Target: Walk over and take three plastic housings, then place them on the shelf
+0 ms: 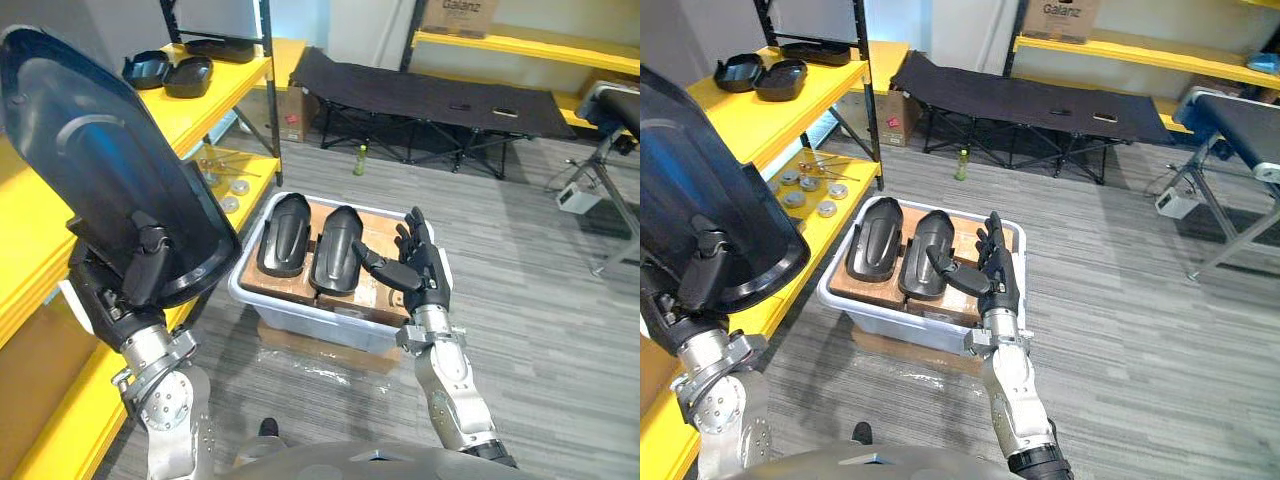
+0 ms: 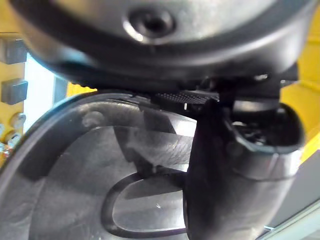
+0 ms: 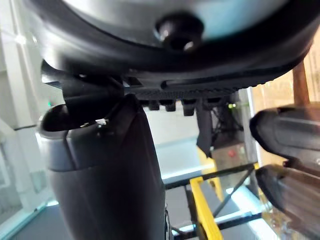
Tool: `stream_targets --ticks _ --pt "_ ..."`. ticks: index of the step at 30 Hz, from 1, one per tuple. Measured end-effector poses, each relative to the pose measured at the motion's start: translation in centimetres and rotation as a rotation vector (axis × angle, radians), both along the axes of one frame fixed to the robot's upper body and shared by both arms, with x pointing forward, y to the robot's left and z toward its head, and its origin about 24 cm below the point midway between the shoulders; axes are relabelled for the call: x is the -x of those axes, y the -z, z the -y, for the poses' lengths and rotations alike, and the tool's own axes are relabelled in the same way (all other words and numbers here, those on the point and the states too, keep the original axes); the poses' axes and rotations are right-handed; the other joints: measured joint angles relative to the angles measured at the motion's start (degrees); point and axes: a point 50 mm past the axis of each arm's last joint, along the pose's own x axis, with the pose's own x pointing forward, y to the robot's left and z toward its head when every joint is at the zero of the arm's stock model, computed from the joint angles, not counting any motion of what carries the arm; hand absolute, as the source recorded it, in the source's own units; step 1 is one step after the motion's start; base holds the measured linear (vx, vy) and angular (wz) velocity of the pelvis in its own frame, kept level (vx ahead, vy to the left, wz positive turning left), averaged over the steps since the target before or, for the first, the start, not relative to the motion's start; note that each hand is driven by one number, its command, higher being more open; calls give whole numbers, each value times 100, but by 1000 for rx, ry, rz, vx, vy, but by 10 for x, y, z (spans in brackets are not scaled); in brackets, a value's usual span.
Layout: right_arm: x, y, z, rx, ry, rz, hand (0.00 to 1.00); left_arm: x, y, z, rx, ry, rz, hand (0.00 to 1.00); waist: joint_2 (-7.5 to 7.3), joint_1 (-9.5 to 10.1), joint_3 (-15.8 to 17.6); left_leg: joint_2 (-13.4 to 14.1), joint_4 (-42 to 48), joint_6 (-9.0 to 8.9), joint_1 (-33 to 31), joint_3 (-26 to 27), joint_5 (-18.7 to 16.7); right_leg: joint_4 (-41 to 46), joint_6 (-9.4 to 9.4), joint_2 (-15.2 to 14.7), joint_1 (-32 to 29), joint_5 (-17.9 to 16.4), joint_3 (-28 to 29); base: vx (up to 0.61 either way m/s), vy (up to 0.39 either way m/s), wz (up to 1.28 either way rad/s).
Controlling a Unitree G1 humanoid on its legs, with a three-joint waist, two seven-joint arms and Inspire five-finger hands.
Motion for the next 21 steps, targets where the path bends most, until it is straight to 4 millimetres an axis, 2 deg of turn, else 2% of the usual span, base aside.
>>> stream_targets --ticks 4,6,8,13,16,17,21 --pt "-9 -9 -5 -2 -17 33 100 6 -5 -5 -21 -6 16 0 -11 109 7 -10 8 -19 -126 -191 37 1 0 18 8 -23 -205 -8 -22 28" --pt "-12 -13 -8 21 -36 49 100 13 -6 -8 -16 -18 14 0 -27 148 8 -16 17 27 -165 -244 78 1 1 22 14 -23 -263 12 -15 17" --pt "-15 -15 -14 25 -77 59 100 18 -4 -11 -6 -44 7 0 -33 276 12 -27 19 27 -170 -289 78 1 4 22 28 -28 -281 17 -12 8" --pt "-14 -3 -24 39 -160 -8 100 21 -2 -11 4 -40 -4 0 -31 360 26 -74 16 54 -256 -531 112 207 16 -14 163 -203 -615 3 -21 34" --pt "-13 1 -25 46 -170 -31 100 18 -3 -10 15 -4 12 0 -25 243 75 -51 3 137 -415 -318 119 312 63 -57 261 -299 -1057 -43 -8 90" --pt "-13 2 -22 57 -164 -34 100 17 -3 -8 14 19 15 0 21 239 180 -58 1 190 -420 -262 239 441 62 -105 348 -364 -1236 -17 38 77" --pt "-14 2 -19 70 -151 -34 100 17 -1 -6 35 49 22 0 58 404 260 -195 -2 226 -504 -446 313 587 71 -212 386 -477 -1282 -20 44 45"
